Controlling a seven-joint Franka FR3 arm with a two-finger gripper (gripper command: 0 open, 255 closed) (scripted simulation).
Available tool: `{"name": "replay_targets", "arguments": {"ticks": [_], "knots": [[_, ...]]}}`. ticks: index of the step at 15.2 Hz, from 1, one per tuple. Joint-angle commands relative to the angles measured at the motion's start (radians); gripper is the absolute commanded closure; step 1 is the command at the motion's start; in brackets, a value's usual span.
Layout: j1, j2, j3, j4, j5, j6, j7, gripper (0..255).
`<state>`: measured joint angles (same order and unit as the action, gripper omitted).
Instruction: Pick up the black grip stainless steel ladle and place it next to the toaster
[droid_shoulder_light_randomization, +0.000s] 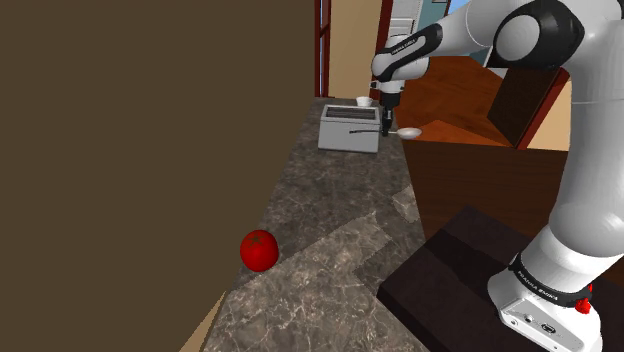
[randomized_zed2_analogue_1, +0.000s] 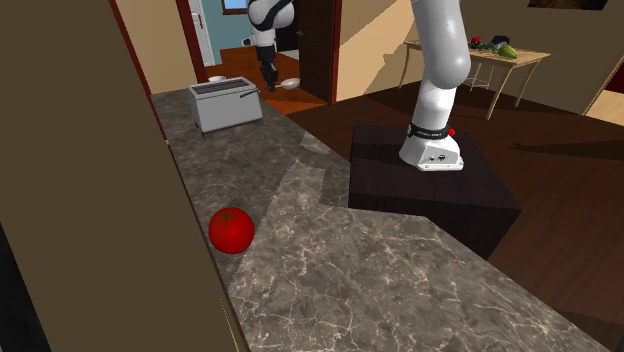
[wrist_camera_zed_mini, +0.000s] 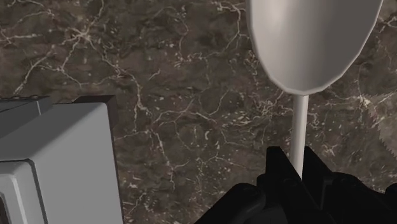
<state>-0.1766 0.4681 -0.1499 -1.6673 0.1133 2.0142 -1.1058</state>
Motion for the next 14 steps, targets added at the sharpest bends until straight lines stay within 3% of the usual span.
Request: {"name": "replay_targets", "arguments": {"ticks": [1, 14], "knots": [[0.000, 0.011, 0.001, -0.011, 0.003, 0.022, -0.002, 255], [-0.006, 0.106, 0.012, -0.048, 0.021, 0.153, -0.016, 255]]}}
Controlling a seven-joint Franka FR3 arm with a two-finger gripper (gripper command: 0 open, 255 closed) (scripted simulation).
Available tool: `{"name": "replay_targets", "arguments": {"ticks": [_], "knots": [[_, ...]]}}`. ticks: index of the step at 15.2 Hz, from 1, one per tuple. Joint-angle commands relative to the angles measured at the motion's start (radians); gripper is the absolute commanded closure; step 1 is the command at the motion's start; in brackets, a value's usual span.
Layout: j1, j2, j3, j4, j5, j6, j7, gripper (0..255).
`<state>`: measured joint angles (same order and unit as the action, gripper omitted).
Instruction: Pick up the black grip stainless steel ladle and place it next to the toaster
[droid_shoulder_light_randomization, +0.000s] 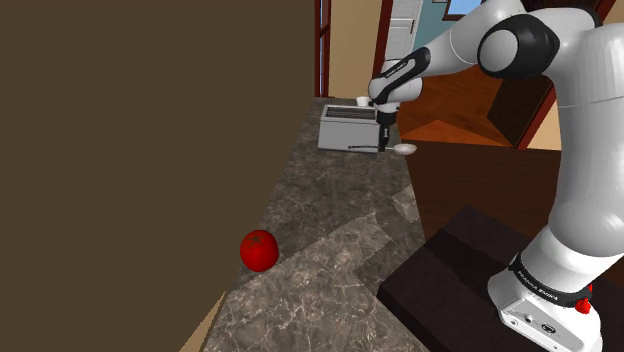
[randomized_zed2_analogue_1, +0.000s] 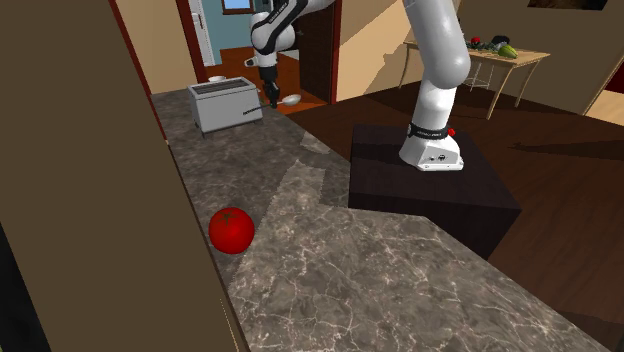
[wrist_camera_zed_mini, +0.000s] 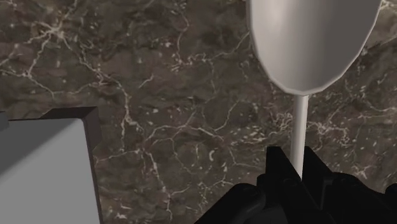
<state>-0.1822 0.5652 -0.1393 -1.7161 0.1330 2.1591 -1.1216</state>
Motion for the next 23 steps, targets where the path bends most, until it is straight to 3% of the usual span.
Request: {"name": "replay_targets", "arguments": {"ticks": [1, 23], "knots": [[-0.001, 0.017, 0.002, -0.001, 0.003, 0.018, -0.002, 255], [-0.019, 0.231, 0.028, 0.030, 0.035, 0.201, -0.025, 255]]}}
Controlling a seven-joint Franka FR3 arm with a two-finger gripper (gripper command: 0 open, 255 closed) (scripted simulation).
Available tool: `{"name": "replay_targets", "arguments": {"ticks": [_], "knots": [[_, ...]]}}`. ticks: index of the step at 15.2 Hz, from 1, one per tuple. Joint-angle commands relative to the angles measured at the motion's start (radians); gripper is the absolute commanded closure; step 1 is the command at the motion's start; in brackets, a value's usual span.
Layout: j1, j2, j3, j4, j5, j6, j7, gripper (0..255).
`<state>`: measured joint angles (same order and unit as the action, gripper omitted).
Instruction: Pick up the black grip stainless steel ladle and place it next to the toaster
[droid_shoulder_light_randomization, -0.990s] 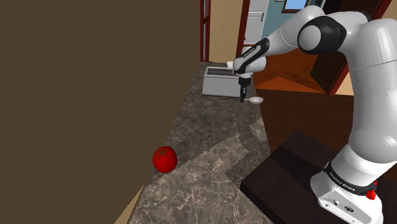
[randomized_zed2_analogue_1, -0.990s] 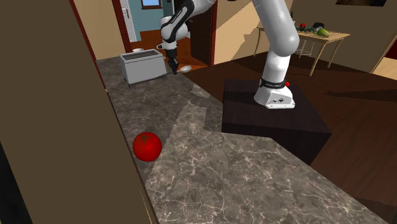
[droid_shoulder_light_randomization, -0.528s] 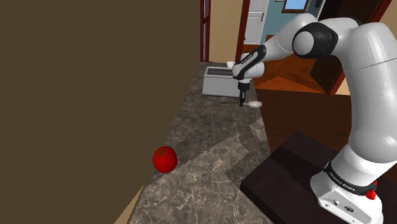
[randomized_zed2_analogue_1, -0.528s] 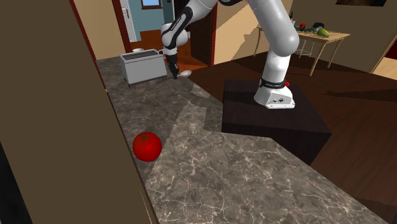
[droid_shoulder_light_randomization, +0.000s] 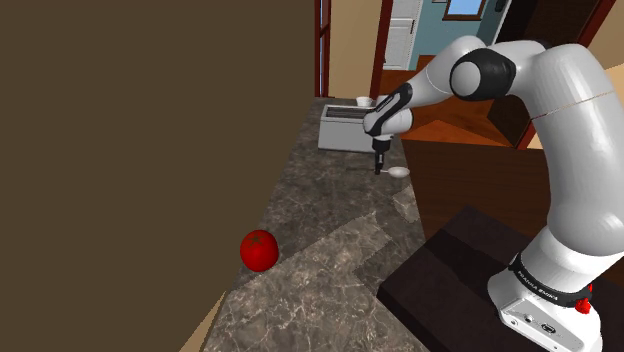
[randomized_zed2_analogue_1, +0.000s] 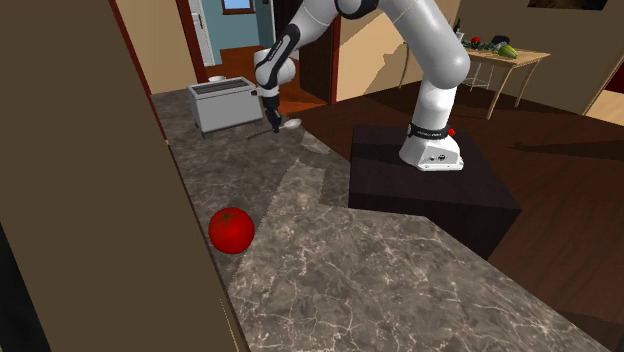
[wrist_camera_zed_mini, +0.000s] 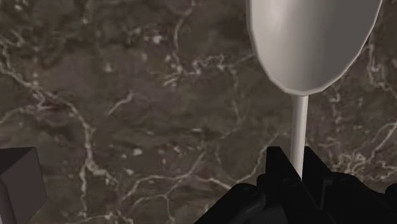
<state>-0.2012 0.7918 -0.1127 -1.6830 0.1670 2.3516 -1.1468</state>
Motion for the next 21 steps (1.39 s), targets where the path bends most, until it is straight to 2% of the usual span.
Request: {"name": "replay_targets", "arguments": {"ticks": [1, 9, 10, 15, 19, 21], "knots": [[0.000, 0.016, 0.002, 0.001, 0.002, 0.015, -0.001, 255], [-0.001, 0.019, 0.003, 0.002, 0.003, 0.017, -0.001, 255], [-0.001, 0.019, 0.003, 0.002, 0.003, 0.017, -0.001, 0], [-0.001, 0.019, 0.003, 0.002, 0.003, 0.017, -0.001, 0], [0.004, -0.066, -0.009, 0.000, -0.010, -0.066, 0.006, 0], [0.004, -0.066, -0.009, 0.000, -0.010, -0.066, 0.006, 0]]}}
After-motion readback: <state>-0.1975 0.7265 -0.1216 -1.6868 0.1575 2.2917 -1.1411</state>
